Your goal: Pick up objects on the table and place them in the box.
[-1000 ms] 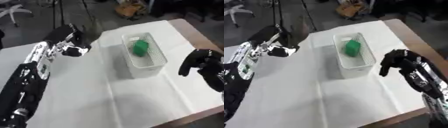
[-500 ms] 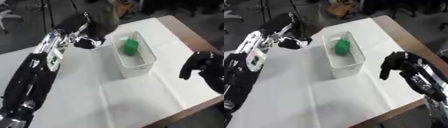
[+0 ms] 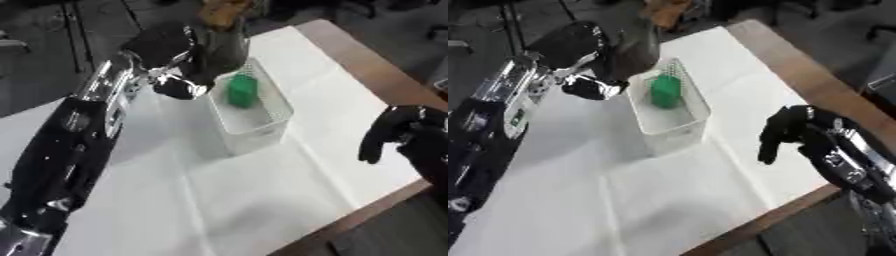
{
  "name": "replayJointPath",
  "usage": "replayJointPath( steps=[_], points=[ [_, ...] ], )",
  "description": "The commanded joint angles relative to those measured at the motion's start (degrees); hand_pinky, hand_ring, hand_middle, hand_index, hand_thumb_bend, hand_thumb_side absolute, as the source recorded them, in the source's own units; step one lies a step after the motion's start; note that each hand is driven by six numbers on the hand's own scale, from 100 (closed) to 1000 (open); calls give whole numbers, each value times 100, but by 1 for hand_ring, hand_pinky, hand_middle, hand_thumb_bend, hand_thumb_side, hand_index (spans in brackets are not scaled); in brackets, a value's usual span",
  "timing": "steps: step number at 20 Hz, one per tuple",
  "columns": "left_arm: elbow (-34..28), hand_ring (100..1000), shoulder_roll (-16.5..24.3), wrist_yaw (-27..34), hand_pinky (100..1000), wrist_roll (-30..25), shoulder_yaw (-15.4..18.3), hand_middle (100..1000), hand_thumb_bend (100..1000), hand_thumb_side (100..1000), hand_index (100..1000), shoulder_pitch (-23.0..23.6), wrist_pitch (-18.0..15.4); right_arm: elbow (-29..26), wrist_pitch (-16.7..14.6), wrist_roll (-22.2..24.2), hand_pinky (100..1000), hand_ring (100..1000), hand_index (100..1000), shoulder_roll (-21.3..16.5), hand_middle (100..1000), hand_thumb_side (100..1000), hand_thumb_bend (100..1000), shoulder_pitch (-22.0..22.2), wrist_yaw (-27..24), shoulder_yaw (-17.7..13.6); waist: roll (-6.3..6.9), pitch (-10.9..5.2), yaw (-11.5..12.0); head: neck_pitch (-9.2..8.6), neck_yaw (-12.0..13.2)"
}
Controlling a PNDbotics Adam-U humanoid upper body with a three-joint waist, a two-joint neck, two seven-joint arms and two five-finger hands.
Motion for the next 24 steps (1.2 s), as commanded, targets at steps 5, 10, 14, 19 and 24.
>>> replayJointPath(
  steps=[5,10,14,19,24],
  points=[
    [131,531,104,-743,936,177,-21,252,100,541,337,-156,-65,-12,140,78,510,488,803,-132,612,712,100,-196,-53,64,196,-521,-168,-71,70],
    [176,569,-10,-1221,920,547,133,324,165,598,399,-110,31,-4,188,80,510,489,803,-129,612,709,100,-262,-78,69,253,-511,-254,-110,53],
    [162,586,-111,-1597,905,938,230,387,313,657,429,-70,149,-11,211,73,511,489,803,-130,612,710,100,-294,-93,67,277,-503,-303,-144,45],
    [316,624,-156,-1867,924,1434,261,509,518,688,524,-39,203,-12,222,75,511,489,803,-128,612,709,100,-301,-93,66,284,-501,-324,-146,44],
    [548,671,-149,-2254,951,1400,238,576,608,682,568,-18,119,-17,211,43,511,489,803,-131,612,709,100,-287,-84,37,281,-503,-325,-125,41]
  ],
)
